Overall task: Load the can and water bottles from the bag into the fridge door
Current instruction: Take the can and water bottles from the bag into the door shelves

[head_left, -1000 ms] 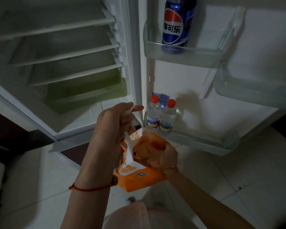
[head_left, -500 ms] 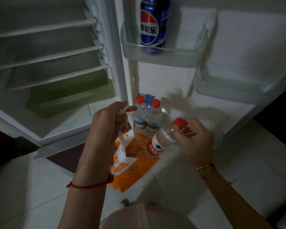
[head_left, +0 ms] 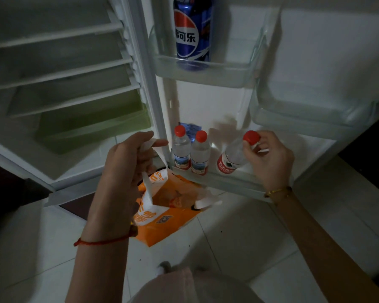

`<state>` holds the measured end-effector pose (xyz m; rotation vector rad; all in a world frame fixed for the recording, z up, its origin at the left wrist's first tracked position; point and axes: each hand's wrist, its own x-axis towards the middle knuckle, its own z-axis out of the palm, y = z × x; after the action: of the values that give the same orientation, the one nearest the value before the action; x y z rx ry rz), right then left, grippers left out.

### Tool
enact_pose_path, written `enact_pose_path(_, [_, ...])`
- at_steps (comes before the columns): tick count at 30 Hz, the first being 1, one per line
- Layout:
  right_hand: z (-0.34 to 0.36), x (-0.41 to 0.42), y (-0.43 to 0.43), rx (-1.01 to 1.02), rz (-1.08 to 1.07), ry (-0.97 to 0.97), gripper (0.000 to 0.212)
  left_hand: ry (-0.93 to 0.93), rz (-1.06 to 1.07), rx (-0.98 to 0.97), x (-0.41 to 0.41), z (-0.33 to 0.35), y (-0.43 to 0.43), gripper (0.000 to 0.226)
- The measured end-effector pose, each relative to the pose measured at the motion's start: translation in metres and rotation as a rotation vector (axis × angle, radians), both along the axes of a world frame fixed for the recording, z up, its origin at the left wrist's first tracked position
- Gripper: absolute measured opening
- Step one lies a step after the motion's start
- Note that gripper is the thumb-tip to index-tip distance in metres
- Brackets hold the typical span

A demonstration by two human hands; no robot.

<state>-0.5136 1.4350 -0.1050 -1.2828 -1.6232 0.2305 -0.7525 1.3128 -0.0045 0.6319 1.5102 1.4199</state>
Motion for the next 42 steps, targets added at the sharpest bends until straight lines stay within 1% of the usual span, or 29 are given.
enact_pose_path(3, [-0.012, -0.007, 0.014, -0.045, 0.036, -0.049, 0.020, -0.010, -0.002, -0.016, 0.002, 0.000, 0.001, 0.033])
enact_pose_path(7, [-0.028, -0.014, 0.028, -0.087, 0.072, -0.117, 0.029, -0.020, -0.006, -0.029, 0.006, -0.002, 0.001, 0.035])
enact_pose_path(11, [-0.039, -0.020, 0.033, -0.132, 0.078, -0.192, 0.027, -0.002, -0.032, -0.048, 0.009, -0.006, 0.002, 0.035])
enact_pose_path(19, [-0.042, -0.033, 0.029, -0.213, 0.085, -0.257, 0.037, -0.019, -0.052, -0.054, 0.018, -0.007, -0.004, 0.036])
enact_pose_path(22, [-0.033, -0.037, 0.020, -0.219, 0.076, -0.219, 0.046, -0.044, -0.065, -0.055, 0.022, -0.006, -0.006, 0.035])
enact_pose_path(24, [-0.029, -0.036, 0.001, -0.118, 0.047, -0.152, 0.042, -0.049, -0.069, -0.057, 0.024, -0.005, -0.007, 0.034])
enact_pose_path(25, [-0.030, -0.035, -0.013, -0.027, 0.070, -0.113, 0.036, -0.049, -0.069, -0.055, 0.025, -0.005, -0.007, 0.034])
enact_pose_path(26, [-0.034, -0.034, -0.028, 0.046, 0.149, -0.090, 0.032, -0.050, -0.071, -0.052, 0.025, -0.004, -0.008, 0.034])
enact_pose_path(27, [-0.041, -0.033, -0.042, 0.075, 0.275, -0.111, 0.033, -0.050, -0.075, -0.051, 0.025, -0.004, -0.008, 0.034])
enact_pose_path(28, [-0.051, -0.032, -0.054, 0.055, 0.422, -0.186, 0.035, -0.053, -0.082, -0.048, 0.025, -0.005, -0.008, 0.034])
enact_pose_path(29, [-0.062, -0.032, -0.064, -0.031, 0.555, -0.313, 0.034, -0.054, -0.087, -0.045, 0.025, -0.005, -0.008, 0.034])
enact_pose_path(30, [-0.074, -0.033, -0.070, -0.162, 0.655, -0.437, 0.031, -0.052, -0.090, -0.041, 0.026, -0.005, -0.009, 0.034])
enact_pose_path(31, [-0.087, -0.035, -0.073, -0.330, 0.713, -0.514, 0.027, -0.045, -0.090, -0.038, 0.027, -0.005, -0.010, 0.034])
enact_pose_path(32, [-0.099, -0.037, -0.073, -0.478, 0.755, -0.523, 0.024, -0.038, -0.090, -0.035, 0.027, -0.005, -0.010, 0.034])
enact_pose_path(34, [-0.118, -0.041, -0.069, -0.663, 0.753, -0.510, 0.020, -0.031, -0.094, -0.034, 0.027, -0.005, -0.012, 0.034])
enact_pose_path(36, [-0.137, -0.042, -0.063, -0.781, 0.720, -0.600, 0.031, -0.033, -0.109, -0.039, 0.027, -0.006, -0.013, 0.035])
enact_pose_path(38, [-0.149, -0.043, -0.058, -0.850, 0.663, -0.752, 0.037, -0.035, -0.117, -0.040, 0.028, -0.007, -0.013, 0.035])
enact_pose_path(40, [-0.133, -0.047, -0.061, -0.954, 0.655, -0.791, 0.042, -0.033, -0.115, -0.043, 0.028, -0.008, -0.014, 0.034])
enact_pose_path(41, [-0.122, -0.048, -0.062, -1.023, 0.689, -0.779, 0.044, -0.031, -0.113, -0.044, 0.029, -0.008, -0.015, 0.034])
enact_pose_path(42, [-0.109, -0.049, -0.062, -1.111, 0.750, -0.723, 0.045, -0.030, -0.111, -0.045, 0.028, -0.008, -0.015, 0.034])
